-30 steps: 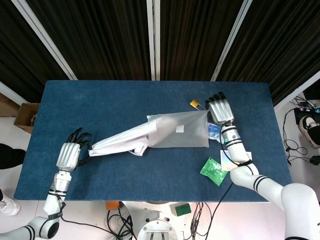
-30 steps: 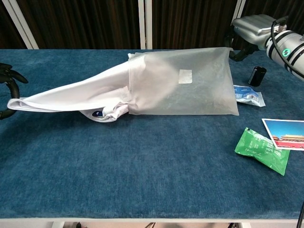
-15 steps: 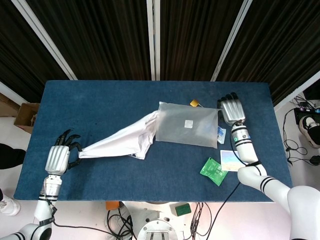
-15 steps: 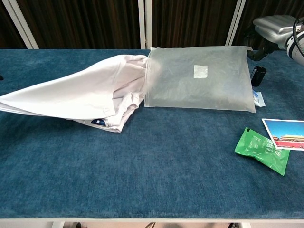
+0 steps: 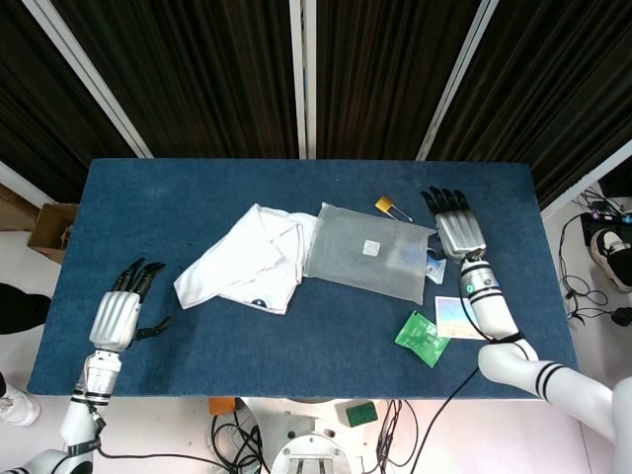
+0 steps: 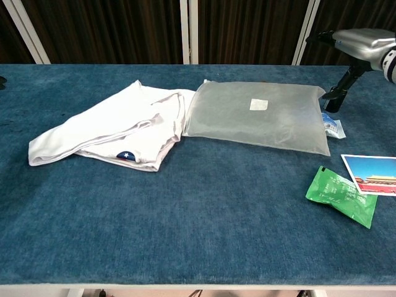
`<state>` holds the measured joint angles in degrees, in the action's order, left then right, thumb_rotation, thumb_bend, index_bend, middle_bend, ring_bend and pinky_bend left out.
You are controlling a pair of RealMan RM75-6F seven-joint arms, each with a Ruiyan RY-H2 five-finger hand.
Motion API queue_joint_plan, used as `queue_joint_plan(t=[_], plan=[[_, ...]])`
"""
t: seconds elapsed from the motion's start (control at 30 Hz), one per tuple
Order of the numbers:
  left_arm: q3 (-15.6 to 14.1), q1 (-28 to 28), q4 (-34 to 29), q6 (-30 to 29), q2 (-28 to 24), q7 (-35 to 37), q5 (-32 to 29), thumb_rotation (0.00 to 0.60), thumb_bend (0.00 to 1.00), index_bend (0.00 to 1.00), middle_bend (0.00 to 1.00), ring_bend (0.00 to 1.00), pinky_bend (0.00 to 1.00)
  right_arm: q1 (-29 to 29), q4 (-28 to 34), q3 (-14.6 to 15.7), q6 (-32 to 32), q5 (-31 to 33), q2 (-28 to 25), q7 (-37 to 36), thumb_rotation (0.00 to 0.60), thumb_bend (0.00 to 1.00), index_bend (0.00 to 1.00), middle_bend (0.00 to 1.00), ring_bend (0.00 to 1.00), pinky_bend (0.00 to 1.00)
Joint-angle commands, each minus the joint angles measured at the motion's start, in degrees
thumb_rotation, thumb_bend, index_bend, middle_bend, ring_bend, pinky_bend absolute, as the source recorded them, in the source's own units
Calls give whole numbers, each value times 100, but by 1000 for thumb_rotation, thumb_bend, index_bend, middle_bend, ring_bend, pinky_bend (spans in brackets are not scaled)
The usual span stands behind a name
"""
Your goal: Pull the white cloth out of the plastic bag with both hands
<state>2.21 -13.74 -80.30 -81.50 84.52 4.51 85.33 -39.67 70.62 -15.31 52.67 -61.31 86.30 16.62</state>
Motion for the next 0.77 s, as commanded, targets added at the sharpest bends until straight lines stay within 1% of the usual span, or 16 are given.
queue_joint_plan(t=[0.03,0.1,0.2,0.27,0.37,0.43,0.53,0.63,0.77], plan=[[21,117,-327,-172,-356,-116,10,600,176,129,128,26,136,656,1168,132,667,-135,-941,-157,600,128,0,87,0,40],[44,181,-458,-250,-549,-151,-26,600,175,131,128,26,136,906,1455,223,934,-353,-1245,-372,600,182,0,138,8,88],[84,300,-620,-368,-868,-191,-114,600,174,139,129,26,137,1334,1774,423,1394,-757,-1715,-719,600,262,0,182,48,126],[111,402,-696,-466,-1062,-194,-191,600,173,142,129,26,137,1638,1924,575,1726,-1044,-2006,-990,600,294,4,195,57,133],[120,565,-723,-625,-1277,-194,-265,600,173,148,129,26,136,2060,2022,787,2197,-1402,-2324,-1375,600,303,25,197,58,139],[100,666,-710,-726,-1369,-207,-276,600,173,152,129,26,136,2299,2015,913,2475,-1604,-2447,-1592,600,303,29,197,57,139],[-20,871,-760,-868,-1504,-151,-234,600,173,157,129,26,135,2690,1951,1125,2917,-1906,-2559,-1940,600,304,30,195,57,139],[-170,1073,-844,-1002,-1569,-232,-176,600,173,160,129,26,134,2956,1874,1264,3192,-2077,-2567,-2145,600,303,30,191,57,139],[-349,1298,-942,-1135,-1587,-327,-80,600,173,166,129,26,134,3141,1774,1385,3338,-2258,-2503,-2327,600,303,30,191,57,140]])
